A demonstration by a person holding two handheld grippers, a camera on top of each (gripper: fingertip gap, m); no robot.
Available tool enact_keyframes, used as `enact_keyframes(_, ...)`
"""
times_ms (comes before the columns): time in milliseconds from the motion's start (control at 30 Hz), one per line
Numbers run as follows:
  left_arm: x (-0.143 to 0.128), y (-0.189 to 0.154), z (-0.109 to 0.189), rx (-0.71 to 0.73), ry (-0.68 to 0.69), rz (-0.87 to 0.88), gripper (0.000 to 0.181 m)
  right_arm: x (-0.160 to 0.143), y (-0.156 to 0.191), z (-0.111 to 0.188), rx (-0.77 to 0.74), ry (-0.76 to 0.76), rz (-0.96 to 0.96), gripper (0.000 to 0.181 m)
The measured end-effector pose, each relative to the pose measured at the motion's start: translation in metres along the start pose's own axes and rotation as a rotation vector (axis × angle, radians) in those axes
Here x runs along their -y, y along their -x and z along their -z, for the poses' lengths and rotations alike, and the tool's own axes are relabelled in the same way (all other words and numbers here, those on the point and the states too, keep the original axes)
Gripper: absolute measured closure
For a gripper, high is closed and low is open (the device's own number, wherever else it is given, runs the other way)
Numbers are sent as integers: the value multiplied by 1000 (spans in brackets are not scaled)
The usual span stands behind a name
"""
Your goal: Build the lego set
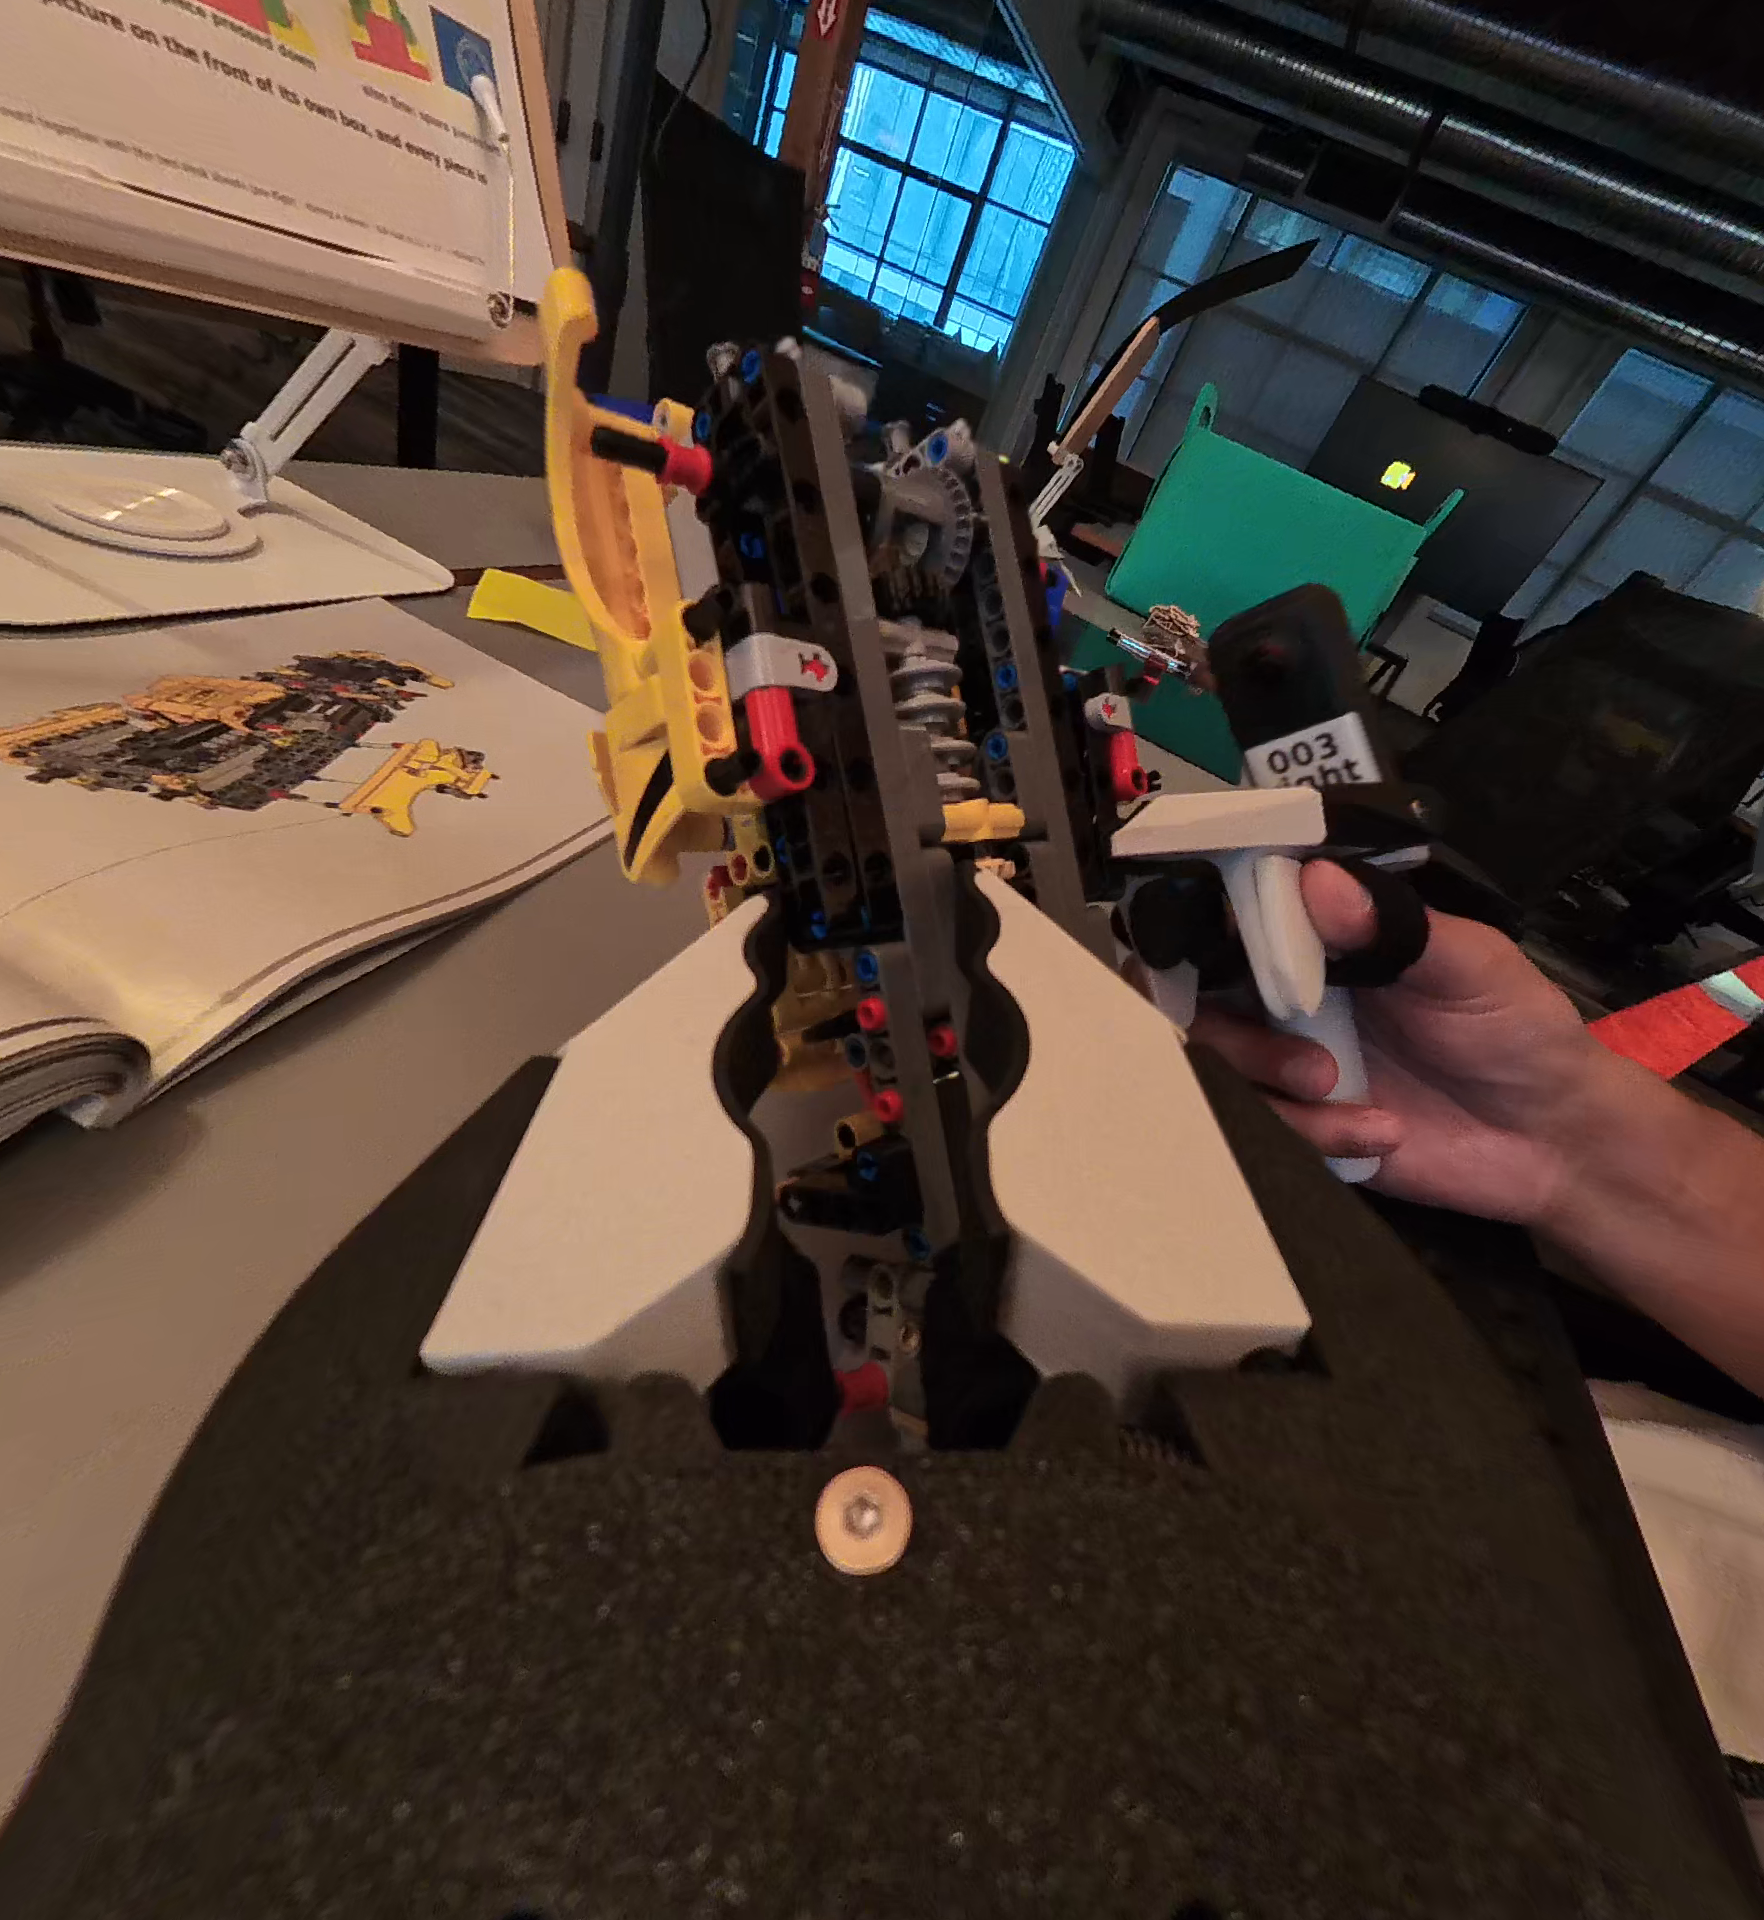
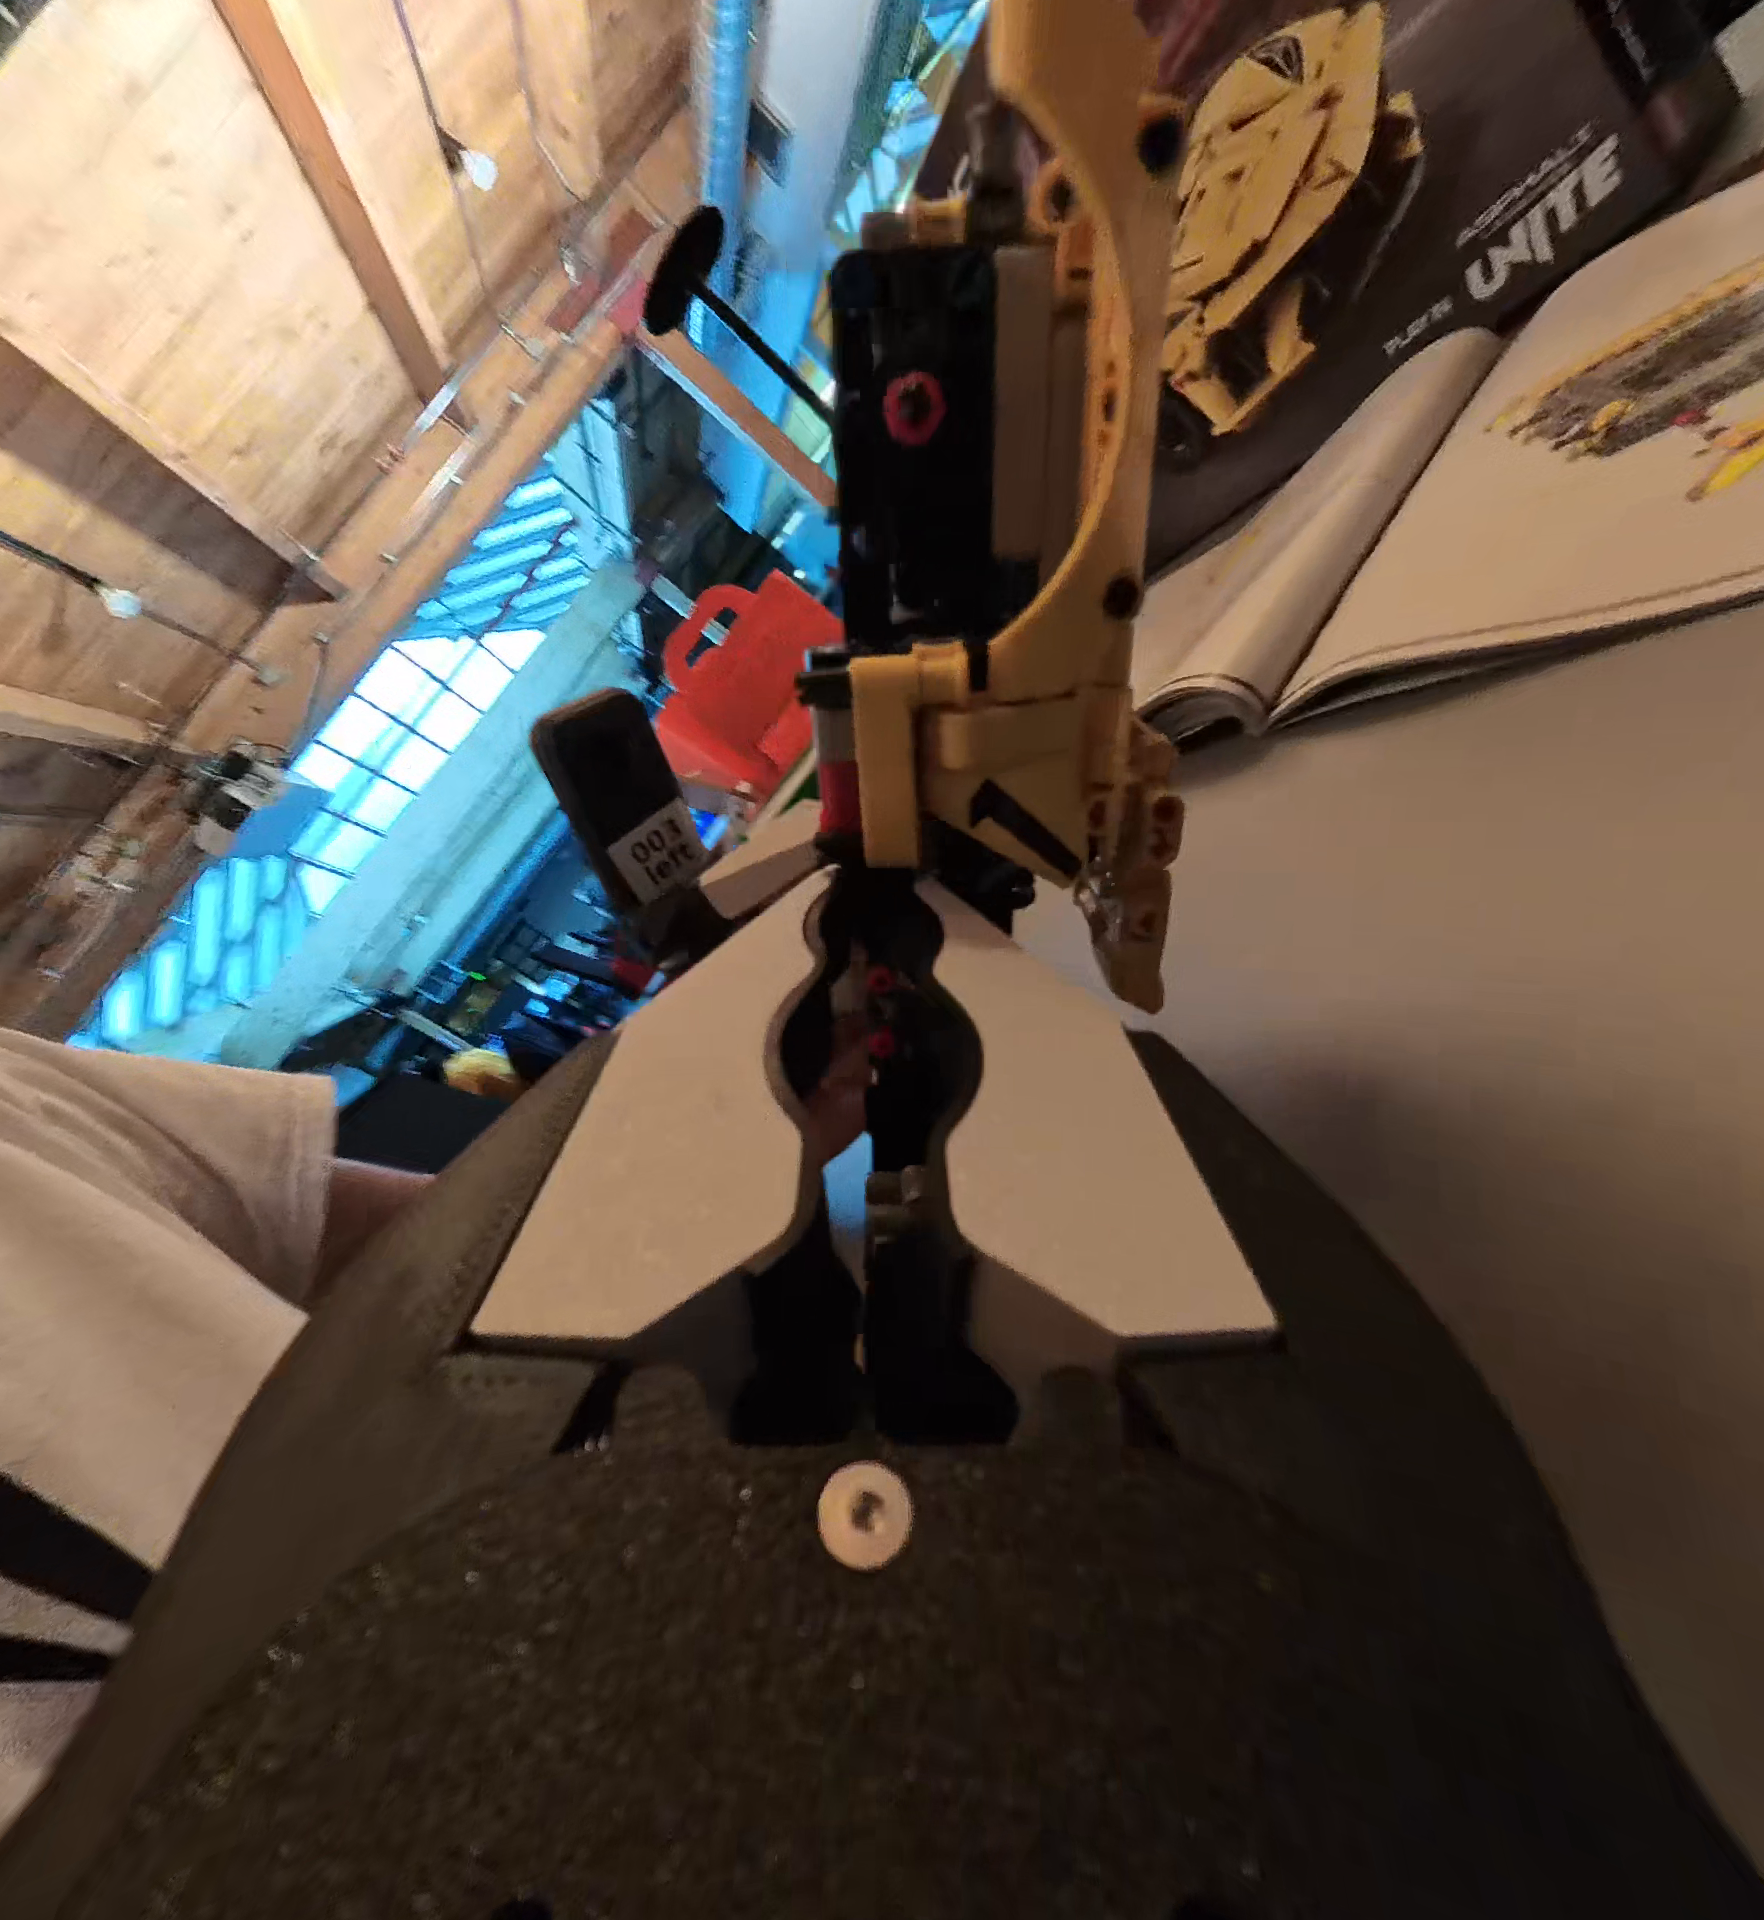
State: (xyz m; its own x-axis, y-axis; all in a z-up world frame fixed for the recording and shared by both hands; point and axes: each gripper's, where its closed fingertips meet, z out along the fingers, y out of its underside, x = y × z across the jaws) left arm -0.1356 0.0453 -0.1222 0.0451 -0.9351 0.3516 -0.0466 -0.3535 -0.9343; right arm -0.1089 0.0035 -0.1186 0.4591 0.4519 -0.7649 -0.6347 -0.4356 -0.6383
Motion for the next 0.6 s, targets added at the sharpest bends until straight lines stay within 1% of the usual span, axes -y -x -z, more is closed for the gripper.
enact_keyframes(100, -1, 1, 1, -17, 13, 4, 149, -4, 1, -1, -54, 87, 98, 174)
enact_keyframes(200, 2, 3, 3, -20, 8, -4, 149, -3, 3, 5, -44, 147, 97, 176)
enact_keyframes(267, 5, 12, 8, -9, -10, 26, 150, 5, 1, 15, -37, 135, 67, 176)
enact_keyframes(300, 7, 9, 8, -9, -24, 5, 150, 5, -2, 15, -57, 140, 78, 175)
enact_keyframes(333, 7, 1, 4, -19, -29, -42, 149, -1, -2, 7, -73, 178, 115, 175)
enact_keyframes(367, 8, -5, 1, -29, -34, -64, 149, -1, -4, 1, -102, 181, 155, 174)
enact_keyframes(400, 10, -4, 0, -32, -39, -45, 149, 5, -4, 1, -108, 161, 174, 174)
enact_keyframes(467, 10, 6, 4, -2, -39, -16, 149, 6, -6, 2, -90, 166, 139, 174)
enact_keyframes(600, 7, 8, 7, -3, -21, -26, 149, -1, -4, 0, -31, 162, 79, 175)
